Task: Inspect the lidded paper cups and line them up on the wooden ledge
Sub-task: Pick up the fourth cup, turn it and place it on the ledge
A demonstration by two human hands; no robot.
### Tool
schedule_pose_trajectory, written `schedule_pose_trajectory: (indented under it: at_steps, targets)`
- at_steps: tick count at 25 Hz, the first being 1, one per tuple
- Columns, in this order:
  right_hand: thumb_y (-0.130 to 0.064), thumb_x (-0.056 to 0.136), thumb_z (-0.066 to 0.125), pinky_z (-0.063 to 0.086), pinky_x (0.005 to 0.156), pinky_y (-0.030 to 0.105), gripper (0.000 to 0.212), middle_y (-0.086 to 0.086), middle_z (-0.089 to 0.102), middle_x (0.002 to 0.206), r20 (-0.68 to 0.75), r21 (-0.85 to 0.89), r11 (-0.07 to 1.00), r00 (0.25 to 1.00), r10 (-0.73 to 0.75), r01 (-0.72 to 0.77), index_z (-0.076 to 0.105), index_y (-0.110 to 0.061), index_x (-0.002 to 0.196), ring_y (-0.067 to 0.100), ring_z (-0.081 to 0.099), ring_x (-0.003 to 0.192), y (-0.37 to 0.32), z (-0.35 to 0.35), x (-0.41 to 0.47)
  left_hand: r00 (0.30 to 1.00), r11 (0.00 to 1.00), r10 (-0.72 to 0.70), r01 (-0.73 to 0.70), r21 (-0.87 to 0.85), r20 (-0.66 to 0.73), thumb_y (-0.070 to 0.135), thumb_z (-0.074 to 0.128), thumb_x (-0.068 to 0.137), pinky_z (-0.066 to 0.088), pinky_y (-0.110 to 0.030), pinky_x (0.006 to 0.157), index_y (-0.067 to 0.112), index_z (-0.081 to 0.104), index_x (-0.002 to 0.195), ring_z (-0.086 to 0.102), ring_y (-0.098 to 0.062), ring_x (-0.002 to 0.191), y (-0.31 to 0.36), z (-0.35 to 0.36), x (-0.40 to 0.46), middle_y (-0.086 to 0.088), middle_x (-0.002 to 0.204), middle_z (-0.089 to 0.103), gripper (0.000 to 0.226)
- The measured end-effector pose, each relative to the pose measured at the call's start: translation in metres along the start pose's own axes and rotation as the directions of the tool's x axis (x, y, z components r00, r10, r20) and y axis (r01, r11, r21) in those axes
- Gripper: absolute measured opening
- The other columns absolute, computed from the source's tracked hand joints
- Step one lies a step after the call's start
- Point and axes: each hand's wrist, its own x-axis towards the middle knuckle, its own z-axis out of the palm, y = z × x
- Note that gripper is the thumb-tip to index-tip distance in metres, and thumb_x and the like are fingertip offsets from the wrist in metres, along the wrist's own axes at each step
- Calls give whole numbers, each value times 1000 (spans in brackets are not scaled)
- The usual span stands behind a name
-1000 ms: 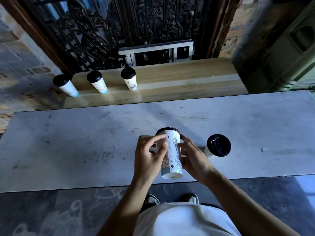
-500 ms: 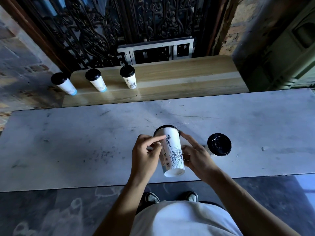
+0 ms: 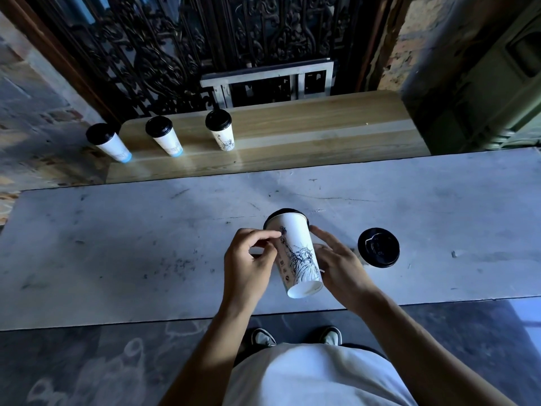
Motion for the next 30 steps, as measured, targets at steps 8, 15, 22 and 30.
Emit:
schedule_pose_trajectory:
  at_steps: [8, 15, 22, 30]
  targets:
    - [-2, 98, 51, 57, 76, 37, 43, 24, 72, 119, -32, 77, 991, 993, 115, -112, 60, -19, 136, 32, 68, 96, 2, 1, 3, 998, 997, -58, 57, -47, -17, 15, 66, 89, 45, -3, 71, 26, 74, 98, 66, 1, 90, -7, 4, -3, 1, 105, 72, 17]
    - [-16, 98, 53, 46, 94, 50, 43, 32, 62, 133, 6, 142, 972, 982, 189, -188, 57, -18, 141, 40, 58, 110, 4, 1, 4, 991, 988, -136, 136, -75, 7, 21, 59, 82, 57, -28, 75, 28, 72, 96, 68, -8, 89, -8, 4, -6, 1, 102, 73, 20]
    - [-29, 85, 68, 40, 97, 53, 54, 29, 62, 126, -3, 108, 980, 986, 166, -165, 62, -11, 136, 40, 56, 110, -1, -2, 0, 998, 999, -48, 48, 2, 32, -12, 59, 76, 54, -28, 71, 26, 74, 92, 68, -6, 82, -7, 4, -8, 4, 97, 67, 44]
    - [-31, 79, 72, 42, 89, 48, 56, 24, 61, 116, -10, 67, 986, 988, 154, -153, 57, -7, 127, 36, 54, 104, -5, -1, -5, 998, 997, -66, 66, -27, 12, -5, 64, 88, 49, -10, 75, 19, 74, 94, 68, -2, 88, -6, 5, -12, 2, 102, 73, 27]
